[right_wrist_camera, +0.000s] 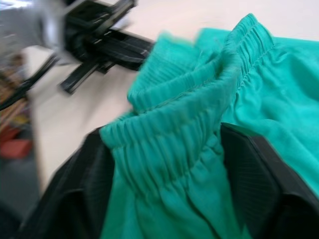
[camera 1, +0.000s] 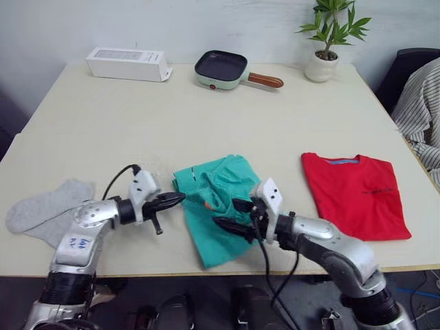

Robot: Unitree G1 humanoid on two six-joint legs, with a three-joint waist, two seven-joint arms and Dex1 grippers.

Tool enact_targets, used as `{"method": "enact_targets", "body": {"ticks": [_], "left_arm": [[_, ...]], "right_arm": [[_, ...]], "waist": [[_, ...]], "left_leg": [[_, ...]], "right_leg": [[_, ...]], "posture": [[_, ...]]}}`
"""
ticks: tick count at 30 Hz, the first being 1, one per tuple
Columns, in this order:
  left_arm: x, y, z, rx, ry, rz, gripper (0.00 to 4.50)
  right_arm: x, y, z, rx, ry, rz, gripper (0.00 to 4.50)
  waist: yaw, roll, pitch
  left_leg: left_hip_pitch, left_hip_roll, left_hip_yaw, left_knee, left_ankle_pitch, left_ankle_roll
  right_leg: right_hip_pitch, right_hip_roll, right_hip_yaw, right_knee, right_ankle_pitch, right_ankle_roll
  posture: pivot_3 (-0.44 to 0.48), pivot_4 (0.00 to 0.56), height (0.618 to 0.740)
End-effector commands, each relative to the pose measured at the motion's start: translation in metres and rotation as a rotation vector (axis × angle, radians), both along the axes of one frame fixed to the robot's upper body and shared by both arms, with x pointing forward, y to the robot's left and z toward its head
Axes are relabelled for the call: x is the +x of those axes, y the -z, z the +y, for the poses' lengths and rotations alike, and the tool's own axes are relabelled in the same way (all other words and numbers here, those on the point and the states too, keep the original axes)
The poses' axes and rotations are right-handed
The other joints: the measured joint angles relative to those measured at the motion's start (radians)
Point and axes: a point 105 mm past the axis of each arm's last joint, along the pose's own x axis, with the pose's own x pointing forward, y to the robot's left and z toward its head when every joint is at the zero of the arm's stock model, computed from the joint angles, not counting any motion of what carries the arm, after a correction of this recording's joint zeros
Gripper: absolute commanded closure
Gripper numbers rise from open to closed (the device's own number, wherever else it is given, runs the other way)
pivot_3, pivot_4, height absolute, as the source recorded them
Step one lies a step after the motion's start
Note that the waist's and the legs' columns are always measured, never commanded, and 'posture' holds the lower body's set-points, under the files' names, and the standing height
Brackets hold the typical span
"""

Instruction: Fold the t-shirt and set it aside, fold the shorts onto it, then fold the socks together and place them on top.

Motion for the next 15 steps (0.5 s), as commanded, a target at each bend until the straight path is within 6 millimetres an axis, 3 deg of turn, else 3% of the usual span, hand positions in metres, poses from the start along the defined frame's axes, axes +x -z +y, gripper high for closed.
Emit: {"method": "enact_targets", "body": {"ticks": [1, 4, 8, 12, 15], "left_arm": [[-0.013, -0.023, 0.01, -0.026, 0.052, -0.006, 4.5], [-0.007, -0.045, 0.007, -0.072, 0.078, -0.045, 4.5], [0.01, -0.065, -0.03, -0.136, 0.171, -0.127, 4.5], [0.022, -0.053, -0.074, -0.104, 0.255, -0.149, 4.5], [0.028, -0.023, -0.095, -0.01, 0.28, -0.151, 4.5]], "right_arm": [[-0.022, -0.037, -0.024, 0.107, -0.227, 0.003, 0.3], [-0.005, -0.056, -0.045, 0.151, -0.207, 0.0, 0.48], [0.039, -0.053, -0.056, 0.112, -0.088, -0.142, 1.68], [0.074, -0.033, -0.045, 0.029, -0.056, -0.285, 3.19], [0.086, -0.014, -0.033, 0.009, -0.112, -0.29, 4.24]], "waist": [[0.001, -0.001, 0.001], [0.004, -0.002, 0.002], [0.01, -0.004, 0.003], [0.007, -0.004, 0.003], [-0.001, -0.003, 0.003]], "left_leg": [[0.0, 0.0, 0.0, 0.0, -0.001, 0.0], [0.0, 0.0, 0.0, 0.001, -0.001, 0.0], [0.0, -0.001, -0.001, 0.003, 0.0, 0.002], [0.001, -0.003, 0.001, 0.003, 0.001, 0.002], [0.0, -0.005, 0.004, 0.004, 0.004, -0.004]], "right_leg": [[0.0, 0.0, 0.0, -0.001, 0.0, 0.0], [0.001, 0.0, -0.001, -0.001, 0.0, -0.001], [0.002, -0.001, -0.001, -0.001, 0.001, -0.001], [0.002, -0.001, 0.001, -0.001, 0.003, 0.001], [0.0, 0.002, 0.003, -0.001, 0.002, 0.002]], "posture": [[0.0, 0.15, 0.74], [0.0, 0.15, 0.74], [0.0, 0.15, 0.74], [0.0, 0.15, 0.74], [0.0, 0.15, 0.74]]}}
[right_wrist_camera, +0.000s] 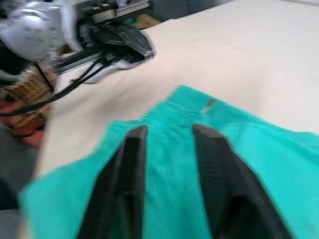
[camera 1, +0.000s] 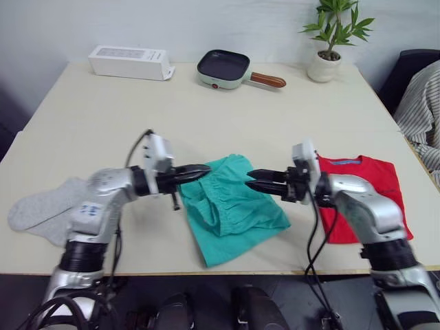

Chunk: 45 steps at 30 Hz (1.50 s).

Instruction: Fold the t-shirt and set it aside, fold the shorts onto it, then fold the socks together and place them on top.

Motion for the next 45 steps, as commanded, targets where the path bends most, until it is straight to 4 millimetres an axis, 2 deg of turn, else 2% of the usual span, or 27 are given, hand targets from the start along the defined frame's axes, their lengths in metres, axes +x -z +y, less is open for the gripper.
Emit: {"method": "enact_targets", "body": {"ticks": [1, 6, 8, 11, 13, 16, 17, 19, 20, 23, 26, 32, 36, 38, 40, 43, 45], "left_arm": [[0.007, 0.029, -0.014, 0.119, -0.012, -0.047, 4.5], [-0.001, 0.072, -0.019, 0.229, -0.007, 0.001, 4.5], [-0.002, 0.083, -0.016, 0.247, -0.045, 0.025, 4.5], [-0.006, 0.092, -0.011, 0.267, -0.074, 0.049, 4.5], [-0.009, 0.095, -0.007, 0.27, -0.089, 0.055, 4.5], [-0.008, 0.09, -0.004, 0.24, -0.118, 0.039, 4.5], [-0.007, 0.085, -0.004, 0.219, -0.122, 0.023, 4.5], [0.0, 0.058, -0.007, 0.099, -0.12, 0.01, 4.5], [0.006, 0.044, -0.008, 0.042, -0.126, 0.009, 4.5], [0.015, 0.023, -0.008, -0.009, -0.125, 0.01, 4.5], [0.024, 0.027, -0.007, 0.074, -0.117, 0.014, 4.5], [0.029, 0.052, -0.013, 0.181, -0.112, 0.02, 4.5], [0.032, 0.061, -0.009, 0.206, -0.155, 0.016, 4.5], [0.031, 0.062, -0.005, 0.191, -0.162, 0.008, 4.5], [0.027, 0.058, -0.004, 0.146, -0.145, -0.018, 4.5], [0.021, 0.046, -0.004, 0.088, -0.115, -0.054, 4.5], [0.021, 0.039, -0.003, 0.086, -0.118, -0.063, 4.5]], "right_arm": [[0.01, 0.012, 0.009, -0.04, -0.057, -0.055, 4.46], [0.031, 0.031, 0.02, -0.06, -0.053, -0.034, 4.46], [0.042, 0.036, 0.023, -0.079, -0.025, -0.037, 4.46], [0.065, 0.036, 0.02, -0.088, 0.098, -0.06, 4.46], [0.08, 0.033, 0.01, -0.105, 0.203, -0.087, 4.46], [0.089, 0.02, -0.005, -0.051, 0.267, -0.099, 4.46], [0.088, 0.014, -0.008, -0.016, 0.249, -0.1, 4.46], [0.076, 0.005, -0.01, 0.052, 0.156, -0.113, 4.46], [0.068, 0.004, -0.012, 0.07, 0.111, -0.114, 4.46], [0.048, 0.008, -0.014, 0.086, 0.023, -0.095, 4.46], [0.02, 0.032, -0.014, 0.044, -0.012, -0.07, 4.46], [-0.022, 0.057, -0.022, -0.057, -0.018, -0.069, 4.46], [-0.047, 0.039, -0.038, -0.028, -0.049, 0.004, 4.46], [-0.052, 0.027, -0.046, -0.029, -0.05, 0.055, 4.1], [-0.045, 0.018, -0.057, -0.025, -0.002, 0.113, 3.57], [-0.03, 0.019, -0.075, -0.047, 0.072, 0.309, 2.45], [-0.019, 0.03, -0.085, -0.101, 0.141, 0.475, 1.71]], "waist": [[-0.003, 0.001, 0.0], [-0.006, 0.001, 0.001], [-0.006, 0.002, 0.001], [-0.011, 0.002, 0.001], [-0.014, 0.002, 0.001], [-0.021, 0.002, 0.001], [-0.023, 0.002, 0.001], [-0.024, 0.002, 0.001], [-0.024, 0.002, 0.002], [-0.023, 0.002, 0.002], [-0.021, 0.003, 0.002], [-0.025, 0.004, 0.003], [-0.022, 0.004, 0.003], [-0.026, 0.004, 0.003], [-0.027, 0.004, 0.003], [-0.027, 0.003, 0.003], [-0.021, 0.003, 0.003]], "left_leg": [[0.0, 0.001, 0.0, 0.0, 0.001, -0.001], [0.001, 0.008, 0.002, 0.001, 0.0, -0.006], [0.002, 0.008, 0.003, 0.001, 0.0, -0.007], [0.005, 0.009, 0.004, 0.003, 0.0, -0.007], [0.006, 0.01, 0.004, 0.003, 0.001, -0.006], [0.006, 0.009, 0.004, 0.003, 0.001, -0.006], [0.006, 0.009, 0.004, 0.003, 0.001, -0.006], [0.006, 0.009, 0.004, 0.003, 0.001, -0.006], [0.006, 0.009, 0.004, 0.002, 0.001, -0.006], [0.005, 0.01, 0.003, 0.003, 0.001, -0.006], [0.005, 0.01, 0.002, 0.002, 0.001, -0.007], [0.004, 0.009, 0.004, 0.002, 0.001, -0.008], [0.005, 0.008, 0.003, 0.003, 0.0, -0.008], [0.005, 0.009, 0.002, 0.003, 0.0, -0.007], [0.006, 0.008, 0.001, 0.003, 0.0, -0.007], [0.006, 0.008, -0.002, 0.002, -0.001, -0.005], [0.006, 0.008, -0.003, 0.002, -0.001, -0.003]], "right_leg": [[0.0, 0.001, 0.001, 0.0, 0.0, 0.0], [-0.002, 0.01, 0.006, 0.002, -0.001, -0.002], [-0.002, 0.01, 0.007, 0.003, -0.002, -0.002], [-0.001, 0.009, 0.009, 0.006, -0.002, -0.002], [0.0, 0.007, 0.01, 0.008, -0.002, -0.002], [0.0, 0.006, 0.01, 0.009, -0.001, -0.002], [0.0, 0.006, 0.01, 0.009, -0.001, -0.002], [0.0, 0.006, 0.009, 0.009, -0.001, -0.002], [0.0, 0.006, 0.009, 0.009, -0.001, -0.002], [0.0, 0.007, 0.009, 0.009, -0.001, -0.002], [0.0, 0.008, 0.008, 0.008, -0.001, -0.002], [-0.001, 0.008, 0.009, 0.008, -0.002, -0.001], [-0.001, 0.008, 0.009, 0.008, -0.002, -0.002], [0.0, 0.007, 0.01, 0.008, -0.001, -0.002], [0.0, 0.007, 0.01, 0.008, -0.001, -0.003], [0.0, 0.008, 0.01, 0.008, 0.0, -0.004], [0.0, 0.008, 0.009, 0.008, 0.001, -0.005]], "posture": [[0.0, 0.15, 0.74], [0.0, 0.15, 0.74], [0.0, 0.15, 0.74], [0.0, 0.15, 0.74], [0.0, 0.15, 0.74], [0.0, 0.15, 0.74], [0.0, 0.15, 0.74], [0.0, 0.15, 0.74], [0.0, 0.15, 0.74], [0.0, 0.15, 0.74], [0.0, 0.15, 0.74], [0.0, 0.15, 0.74], [0.0, 0.15, 0.74], [0.0, 0.15, 0.74], [0.0, 0.15, 0.74], [0.0, 0.15, 0.74], [0.0, 0.15, 0.74]]}}
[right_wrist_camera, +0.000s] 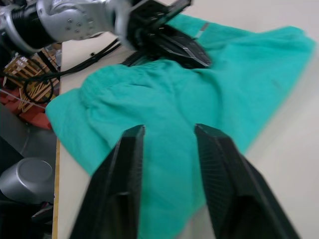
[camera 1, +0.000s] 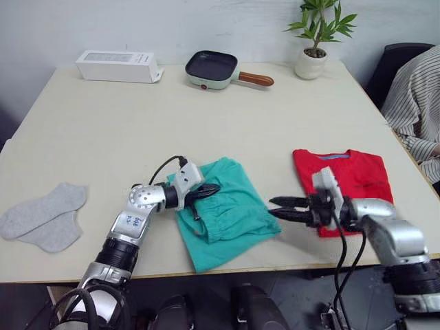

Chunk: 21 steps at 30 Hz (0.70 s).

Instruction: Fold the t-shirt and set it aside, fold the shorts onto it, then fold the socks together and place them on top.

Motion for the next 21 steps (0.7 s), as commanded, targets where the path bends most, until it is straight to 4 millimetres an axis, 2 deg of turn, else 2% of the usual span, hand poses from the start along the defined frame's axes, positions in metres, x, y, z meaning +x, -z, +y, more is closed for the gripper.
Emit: {"method": "enact_targets", "body": {"ticks": [1, 4, 5, 7, 12, 16, 21], "left_arm": [[-0.002, -0.024, -0.002, -0.024, 0.025, -0.069, 4.5], [-0.005, -0.025, -0.002, -0.008, 0.046, -0.048, 4.5], [-0.006, -0.022, -0.001, 0.013, 0.054, -0.042, 4.5], [-0.009, -0.016, 0.0, 0.035, 0.056, -0.033, 4.5], [-0.007, -0.009, 0.002, 0.044, 0.022, -0.027, 4.5], [-0.003, -0.005, 0.005, 0.006, -0.023, 0.0, 4.5], [-0.007, -0.003, 0.005, 0.012, 0.001, -0.009, 4.5]], "right_arm": [[0.018, 0.008, -0.014, -0.009, 0.116, 0.253, 1.36], [0.038, 0.006, -0.004, 0.05, 0.13, 0.378, 0.25], [0.042, 0.007, 0.003, 0.051, 0.121, 0.42, 0.03], [0.046, 0.011, 0.021, 0.026, 0.073, 0.47, 0.03], [0.035, 0.015, 0.064, -0.077, -0.095, 0.518, 0.03], [0.039, 0.012, 0.085, -0.064, -0.109, 0.515, 0.94], [0.047, 0.01, 0.093, -0.03, -0.07, 0.498, 2.74]], "waist": [[0.002, 0.0, 0.0], [-0.001, 0.0, 0.0], [-0.004, 0.0, 0.0], [-0.008, 0.0, 0.0], [-0.004, 0.0, 0.0], [-0.003, 0.0, 0.0], [-0.002, 0.0, 0.0]], "left_leg": [[0.0, 0.0, 0.0, 0.0, 0.0, 0.0], [-0.001, 0.0, 0.0, 0.0, 0.0, 0.001], [-0.001, 0.0, 0.0, -0.001, 0.0, 0.001], [-0.001, 0.0, 0.001, -0.001, 0.001, -0.003], [-0.003, 0.002, 0.001, -0.001, 0.002, -0.005], [-0.003, 0.001, 0.002, 0.0, 0.001, -0.005], [-0.004, 0.001, 0.001, 0.001, 0.001, -0.005]], "right_leg": [[0.0, 0.0, 0.0, 0.0, 0.0, 0.0], [-0.001, 0.0, 0.001, 0.0, 0.0, 0.0], [-0.001, 0.0, 0.001, 0.0, 0.0, 0.0], [-0.002, 0.002, 0.001, 0.0, 0.0, 0.0], [-0.003, 0.003, 0.001, -0.001, -0.001, -0.001], [-0.003, 0.002, 0.001, 0.0, -0.001, 0.0], [-0.003, 0.002, 0.001, 0.0, -0.001, 0.0]], "posture": [[0.0, 0.15, 0.74], [0.0, 0.15, 0.74], [0.0, 0.15, 0.74], [0.0, 0.15, 0.74], [0.0, 0.15, 0.74], [0.0, 0.15, 0.74], [0.0, 0.15, 0.74]]}}
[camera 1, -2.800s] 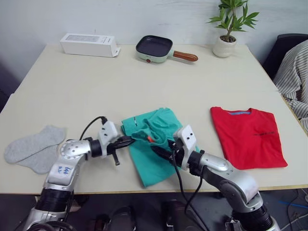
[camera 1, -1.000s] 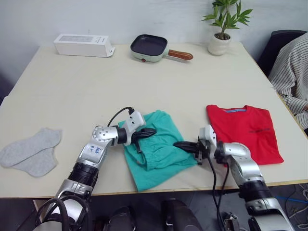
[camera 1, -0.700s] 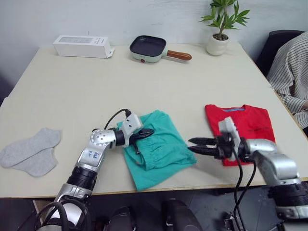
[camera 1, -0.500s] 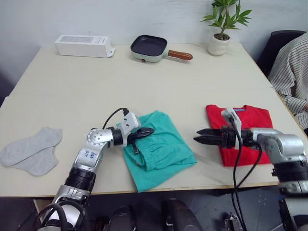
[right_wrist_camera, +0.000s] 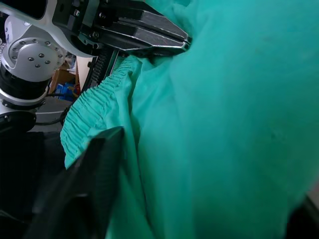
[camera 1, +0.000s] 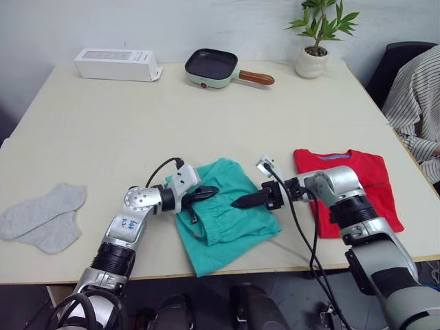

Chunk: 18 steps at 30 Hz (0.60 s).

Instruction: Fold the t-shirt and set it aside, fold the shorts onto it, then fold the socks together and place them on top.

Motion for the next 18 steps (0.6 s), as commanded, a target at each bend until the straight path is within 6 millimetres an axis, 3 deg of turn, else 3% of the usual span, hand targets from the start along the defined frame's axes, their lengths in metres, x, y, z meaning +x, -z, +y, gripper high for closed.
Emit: {"method": "enact_targets", "body": {"ticks": [1, 5, 12, 15, 18], "left_arm": [[-0.002, -0.002, 0.001, -0.01, 0.01, -0.025, 4.5], [-0.002, -0.015, -0.002, -0.071, 0.013, -0.074, 4.5], [-0.017, -0.04, -0.001, -0.194, 0.069, -0.096, 4.5], [-0.024, -0.047, 0.0, -0.187, 0.078, -0.097, 4.5], [-0.033, -0.063, 0.003, -0.255, 0.089, -0.105, 3.91]], "right_arm": [[0.007, -0.014, 0.001, 0.035, 0.029, -0.05, 3.14], [0.0, -0.03, -0.01, 0.083, 0.03, -0.085, 4.48], [-0.042, -0.094, -0.065, 0.15, -0.086, -0.171, 4.48], [-0.054, -0.113, -0.105, 0.063, -0.082, -0.225, 4.48], [-0.052, -0.128, -0.151, -0.062, 0.036, -0.292, 4.5]], "waist": [[0.0, 0.0, 0.0], [0.001, 0.0, 0.0], [0.025, 0.001, 0.001], [0.027, 0.001, 0.001], [0.028, 0.002, 0.001]], "left_leg": [[0.0, 0.0, 0.0, 0.0, 0.0, 0.0], [0.0, 0.0, 0.0, 0.0, 0.0, 0.0], [-0.003, -0.001, 0.0, -0.001, -0.002, 0.001], [-0.003, -0.001, 0.0, -0.002, -0.005, 0.006], [-0.003, -0.001, 0.0, -0.003, -0.005, 0.007]], "right_leg": [[0.0, 0.0, 0.0, 0.0, 0.0, 0.0], [0.0, 0.0, 0.0, 0.0, 0.0, 0.0], [-0.003, -0.001, 0.0, -0.002, 0.0, 0.0], [-0.003, 0.0, 0.0, -0.004, 0.0, 0.0], [-0.002, 0.0, 0.0, -0.006, 0.0, 0.0]], "posture": [[0.0, 0.15, 0.74], [0.0, 0.15, 0.74], [0.0, 0.15, 0.74], [0.0, 0.15, 0.74], [0.0, 0.15, 0.74]]}}
